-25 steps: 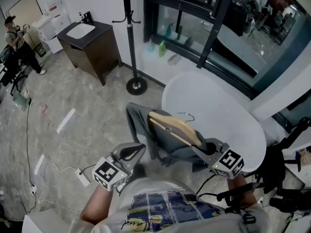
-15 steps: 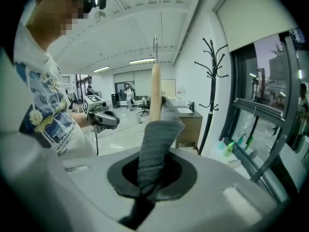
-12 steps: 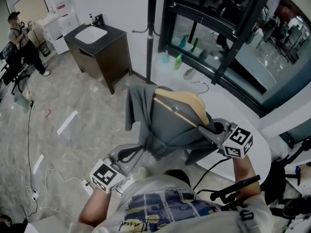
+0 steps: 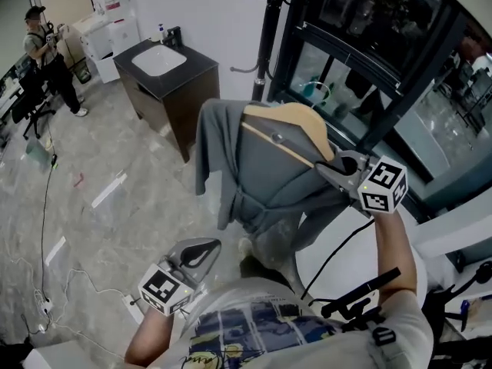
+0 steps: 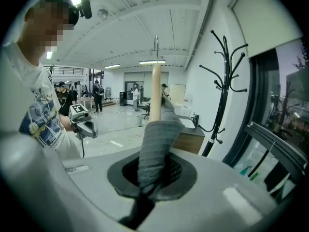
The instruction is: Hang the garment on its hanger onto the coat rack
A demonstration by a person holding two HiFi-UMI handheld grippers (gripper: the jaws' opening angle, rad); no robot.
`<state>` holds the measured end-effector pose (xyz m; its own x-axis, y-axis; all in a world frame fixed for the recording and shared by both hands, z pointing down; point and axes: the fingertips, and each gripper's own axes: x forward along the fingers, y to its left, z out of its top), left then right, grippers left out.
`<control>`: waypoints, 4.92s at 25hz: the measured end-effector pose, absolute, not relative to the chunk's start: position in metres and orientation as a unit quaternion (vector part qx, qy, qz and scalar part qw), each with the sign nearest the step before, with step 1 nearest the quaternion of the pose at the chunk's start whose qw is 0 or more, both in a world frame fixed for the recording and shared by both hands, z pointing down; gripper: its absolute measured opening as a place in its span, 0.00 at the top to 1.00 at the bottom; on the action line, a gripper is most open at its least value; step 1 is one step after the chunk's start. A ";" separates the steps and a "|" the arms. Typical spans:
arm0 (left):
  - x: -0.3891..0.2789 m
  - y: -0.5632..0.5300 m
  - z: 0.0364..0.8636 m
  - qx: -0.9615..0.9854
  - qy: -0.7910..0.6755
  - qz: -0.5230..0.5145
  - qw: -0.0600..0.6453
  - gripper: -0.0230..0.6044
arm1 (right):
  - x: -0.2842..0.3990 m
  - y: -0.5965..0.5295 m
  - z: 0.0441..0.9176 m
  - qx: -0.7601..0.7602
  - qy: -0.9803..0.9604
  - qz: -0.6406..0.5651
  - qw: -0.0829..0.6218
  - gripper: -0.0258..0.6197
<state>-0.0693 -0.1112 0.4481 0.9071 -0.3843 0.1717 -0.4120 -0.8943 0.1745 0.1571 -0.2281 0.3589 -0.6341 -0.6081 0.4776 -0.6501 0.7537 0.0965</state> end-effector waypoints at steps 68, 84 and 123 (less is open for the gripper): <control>-0.094 -0.189 0.430 0.948 -0.294 0.073 0.101 0.96 | 0.214 -0.406 0.339 0.517 -0.830 -0.111 0.178 0.96; -0.104 -0.074 0.458 0.966 -0.221 0.072 0.115 0.96 | 0.086 -0.123 0.480 0.484 -0.855 0.058 0.177 0.96; -0.094 -0.048 0.454 0.975 -0.179 0.066 0.109 0.96 | 0.015 -0.061 0.468 0.411 -0.889 0.041 0.197 0.96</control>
